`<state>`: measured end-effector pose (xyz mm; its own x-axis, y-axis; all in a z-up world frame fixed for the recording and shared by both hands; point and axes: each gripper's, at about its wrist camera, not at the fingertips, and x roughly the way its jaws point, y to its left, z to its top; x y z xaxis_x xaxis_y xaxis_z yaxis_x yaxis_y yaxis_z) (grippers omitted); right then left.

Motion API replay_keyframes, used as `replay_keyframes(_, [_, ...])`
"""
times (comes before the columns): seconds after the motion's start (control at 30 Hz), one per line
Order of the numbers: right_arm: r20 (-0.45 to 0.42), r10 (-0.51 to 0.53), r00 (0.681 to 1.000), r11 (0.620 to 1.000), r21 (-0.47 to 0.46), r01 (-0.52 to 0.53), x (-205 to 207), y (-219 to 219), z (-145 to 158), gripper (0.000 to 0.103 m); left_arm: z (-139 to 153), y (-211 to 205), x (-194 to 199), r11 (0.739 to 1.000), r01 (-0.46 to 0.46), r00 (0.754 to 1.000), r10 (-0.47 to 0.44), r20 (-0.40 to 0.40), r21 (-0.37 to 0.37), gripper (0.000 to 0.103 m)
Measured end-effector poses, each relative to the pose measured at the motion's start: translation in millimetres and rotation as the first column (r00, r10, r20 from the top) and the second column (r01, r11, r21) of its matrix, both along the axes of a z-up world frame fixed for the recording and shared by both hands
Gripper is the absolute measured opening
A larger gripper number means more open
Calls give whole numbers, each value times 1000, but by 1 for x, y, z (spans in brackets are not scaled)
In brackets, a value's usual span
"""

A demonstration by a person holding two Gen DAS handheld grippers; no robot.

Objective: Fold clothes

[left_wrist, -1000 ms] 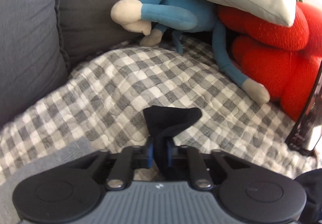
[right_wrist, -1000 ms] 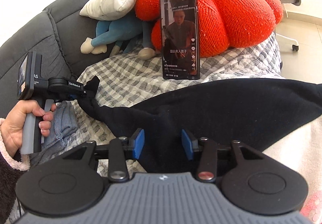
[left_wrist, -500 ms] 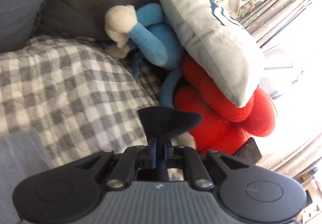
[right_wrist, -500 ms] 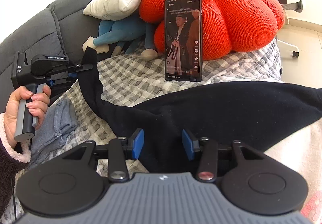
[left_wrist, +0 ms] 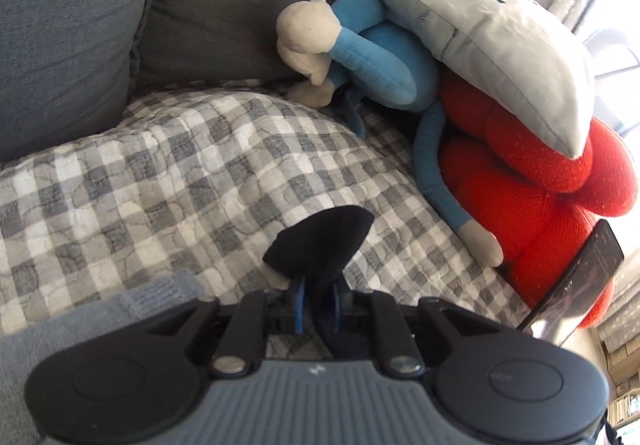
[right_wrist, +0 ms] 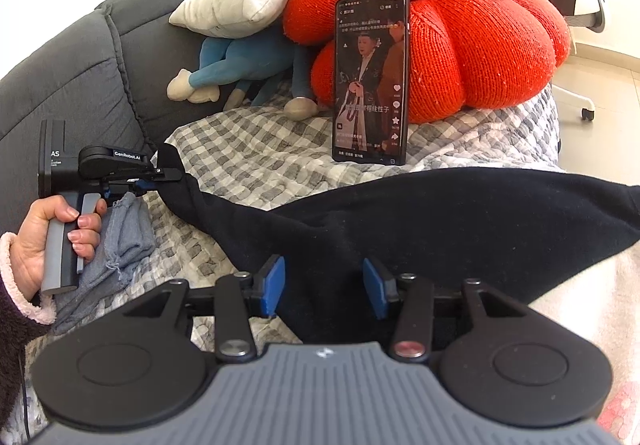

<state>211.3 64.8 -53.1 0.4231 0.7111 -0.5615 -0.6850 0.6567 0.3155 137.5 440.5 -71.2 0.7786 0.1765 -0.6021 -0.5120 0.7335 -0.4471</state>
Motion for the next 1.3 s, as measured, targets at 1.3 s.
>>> replay_keyframes(1.3, [68, 85, 994, 995, 40, -88, 7, 151, -15, 7, -12, 11, -26, 988, 35, 987, -11, 159, -152, 28])
